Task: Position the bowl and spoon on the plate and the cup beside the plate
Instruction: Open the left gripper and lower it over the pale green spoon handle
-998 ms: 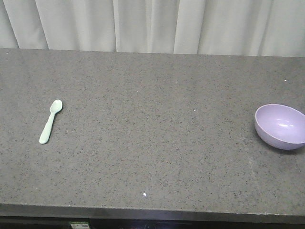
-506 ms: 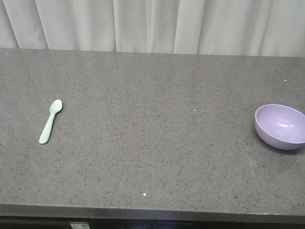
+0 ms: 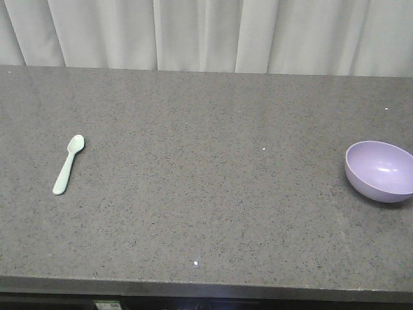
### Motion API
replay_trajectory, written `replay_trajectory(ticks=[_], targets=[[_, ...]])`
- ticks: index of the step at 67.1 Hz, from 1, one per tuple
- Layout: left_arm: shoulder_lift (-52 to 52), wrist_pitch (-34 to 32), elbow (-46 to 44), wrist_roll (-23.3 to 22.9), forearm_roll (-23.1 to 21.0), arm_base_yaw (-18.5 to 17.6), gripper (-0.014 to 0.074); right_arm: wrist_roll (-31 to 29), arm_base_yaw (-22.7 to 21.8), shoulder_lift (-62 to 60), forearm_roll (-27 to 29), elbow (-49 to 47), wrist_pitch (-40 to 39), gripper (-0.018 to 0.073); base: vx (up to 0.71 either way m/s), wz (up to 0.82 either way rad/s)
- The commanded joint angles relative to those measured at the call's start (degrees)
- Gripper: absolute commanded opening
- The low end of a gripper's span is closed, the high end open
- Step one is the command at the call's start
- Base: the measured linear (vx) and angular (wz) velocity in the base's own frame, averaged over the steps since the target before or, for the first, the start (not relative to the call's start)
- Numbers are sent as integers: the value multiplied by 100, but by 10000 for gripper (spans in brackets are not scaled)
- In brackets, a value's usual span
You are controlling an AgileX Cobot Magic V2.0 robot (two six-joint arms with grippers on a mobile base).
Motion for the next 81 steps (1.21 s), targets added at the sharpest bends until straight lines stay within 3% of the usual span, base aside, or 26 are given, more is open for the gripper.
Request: replay_trajectory(ticks=[1, 10, 22, 35, 44, 54, 67, 71, 76, 81], targets=[[547, 368, -528, 430, -43, -17, 66, -123, -27, 174, -15, -185, -385, 102, 0, 0], [1511, 864, -1245, 704, -48, -17, 182, -123, -27, 356, -15, -185, -434, 273, 0, 0], [2333, 974, -1736, 712, -55, -17, 367, -123, -27, 388, -17, -185, -913, 508, 0, 0], [2881, 821, -1777, 978, -46, -17, 426, -123, -27, 388, -11, -185, -1042, 561, 0, 0], [3623, 1181, -2384, 1020, 58, -17, 426, -118, -27, 388, 31, -185, -1042, 561, 0, 0], [4659, 1832, -3627, 692, 833, -17, 422, -118, -27, 388, 31, -185, -1027, 561, 0, 0], [5912, 2610, -4836, -739, 3126, -17, 418, -118, -27, 388, 26, -185, -984, 561, 0, 0], [6207, 2727, -5012, -1083, 3575, -17, 418, -118, -27, 388, 26, -185, -962, 561, 0, 0], [6566, 2791, -5065, -1349, 3885, -17, 418, -118, -27, 388, 26, -185, -905, 561, 0, 0], [6886, 2797, -5065, -1403, 3891, -17, 418, -118, -27, 388, 26, -185, -831, 561, 0, 0]])
